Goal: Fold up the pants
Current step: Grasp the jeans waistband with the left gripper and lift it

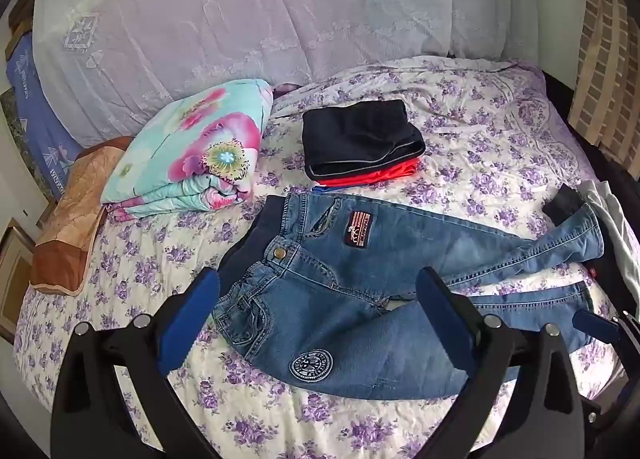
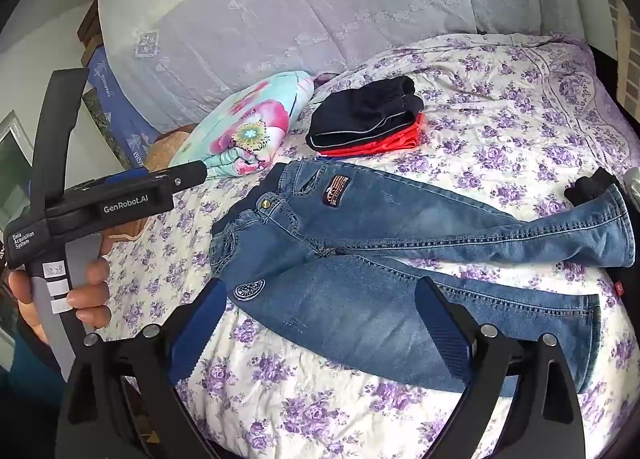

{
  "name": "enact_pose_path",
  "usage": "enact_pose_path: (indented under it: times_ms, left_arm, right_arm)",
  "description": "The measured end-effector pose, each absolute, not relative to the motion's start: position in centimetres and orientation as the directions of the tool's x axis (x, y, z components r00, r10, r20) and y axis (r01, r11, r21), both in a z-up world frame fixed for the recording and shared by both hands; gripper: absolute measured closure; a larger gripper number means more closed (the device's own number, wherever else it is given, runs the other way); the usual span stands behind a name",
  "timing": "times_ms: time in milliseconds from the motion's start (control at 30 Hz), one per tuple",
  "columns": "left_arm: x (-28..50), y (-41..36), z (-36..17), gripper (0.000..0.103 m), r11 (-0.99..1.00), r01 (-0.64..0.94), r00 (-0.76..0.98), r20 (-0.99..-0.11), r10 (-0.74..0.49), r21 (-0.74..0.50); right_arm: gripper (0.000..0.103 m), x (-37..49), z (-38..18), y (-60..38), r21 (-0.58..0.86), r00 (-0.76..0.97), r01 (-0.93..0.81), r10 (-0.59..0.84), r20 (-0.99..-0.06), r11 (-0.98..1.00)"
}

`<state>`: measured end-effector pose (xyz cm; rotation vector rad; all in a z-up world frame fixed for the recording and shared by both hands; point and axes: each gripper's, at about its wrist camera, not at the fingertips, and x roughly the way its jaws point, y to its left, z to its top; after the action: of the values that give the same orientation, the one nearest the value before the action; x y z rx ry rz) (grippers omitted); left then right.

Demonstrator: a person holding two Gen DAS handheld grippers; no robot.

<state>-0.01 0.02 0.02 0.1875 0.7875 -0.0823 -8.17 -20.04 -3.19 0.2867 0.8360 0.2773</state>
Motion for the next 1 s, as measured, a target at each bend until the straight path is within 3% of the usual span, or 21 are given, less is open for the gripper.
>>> enact_pose_path:
  times_ms: [500,633,1000]
  left_arm:
    - [-0.8,0.2,-1.3,0.007,0.98,0.153,0.69,-0.724,-0.013,0.128]
    - [0.3,0.6,-2.8,0.006,0.981,0.159,0.638,-0.77,-0.016,0.112]
    - [0.1,11.7,-8.1,0.006,0.998,-0.02,0.518,-0.853,0.057,0.054]
  right_arm:
    - [0.007,-7.9,-3.7,-19.5,0.355,0.634,-0.141,0.36,-0.685,0.924]
    - [0.007,-7.4,-3.6,-19.3,0.3,0.658,-0.123,0.304,-0.689,0.946]
    - [0.007,-5.1,-5.8,-15.3,0.303,0.592,-0.206,0.365,-0.719,0.931]
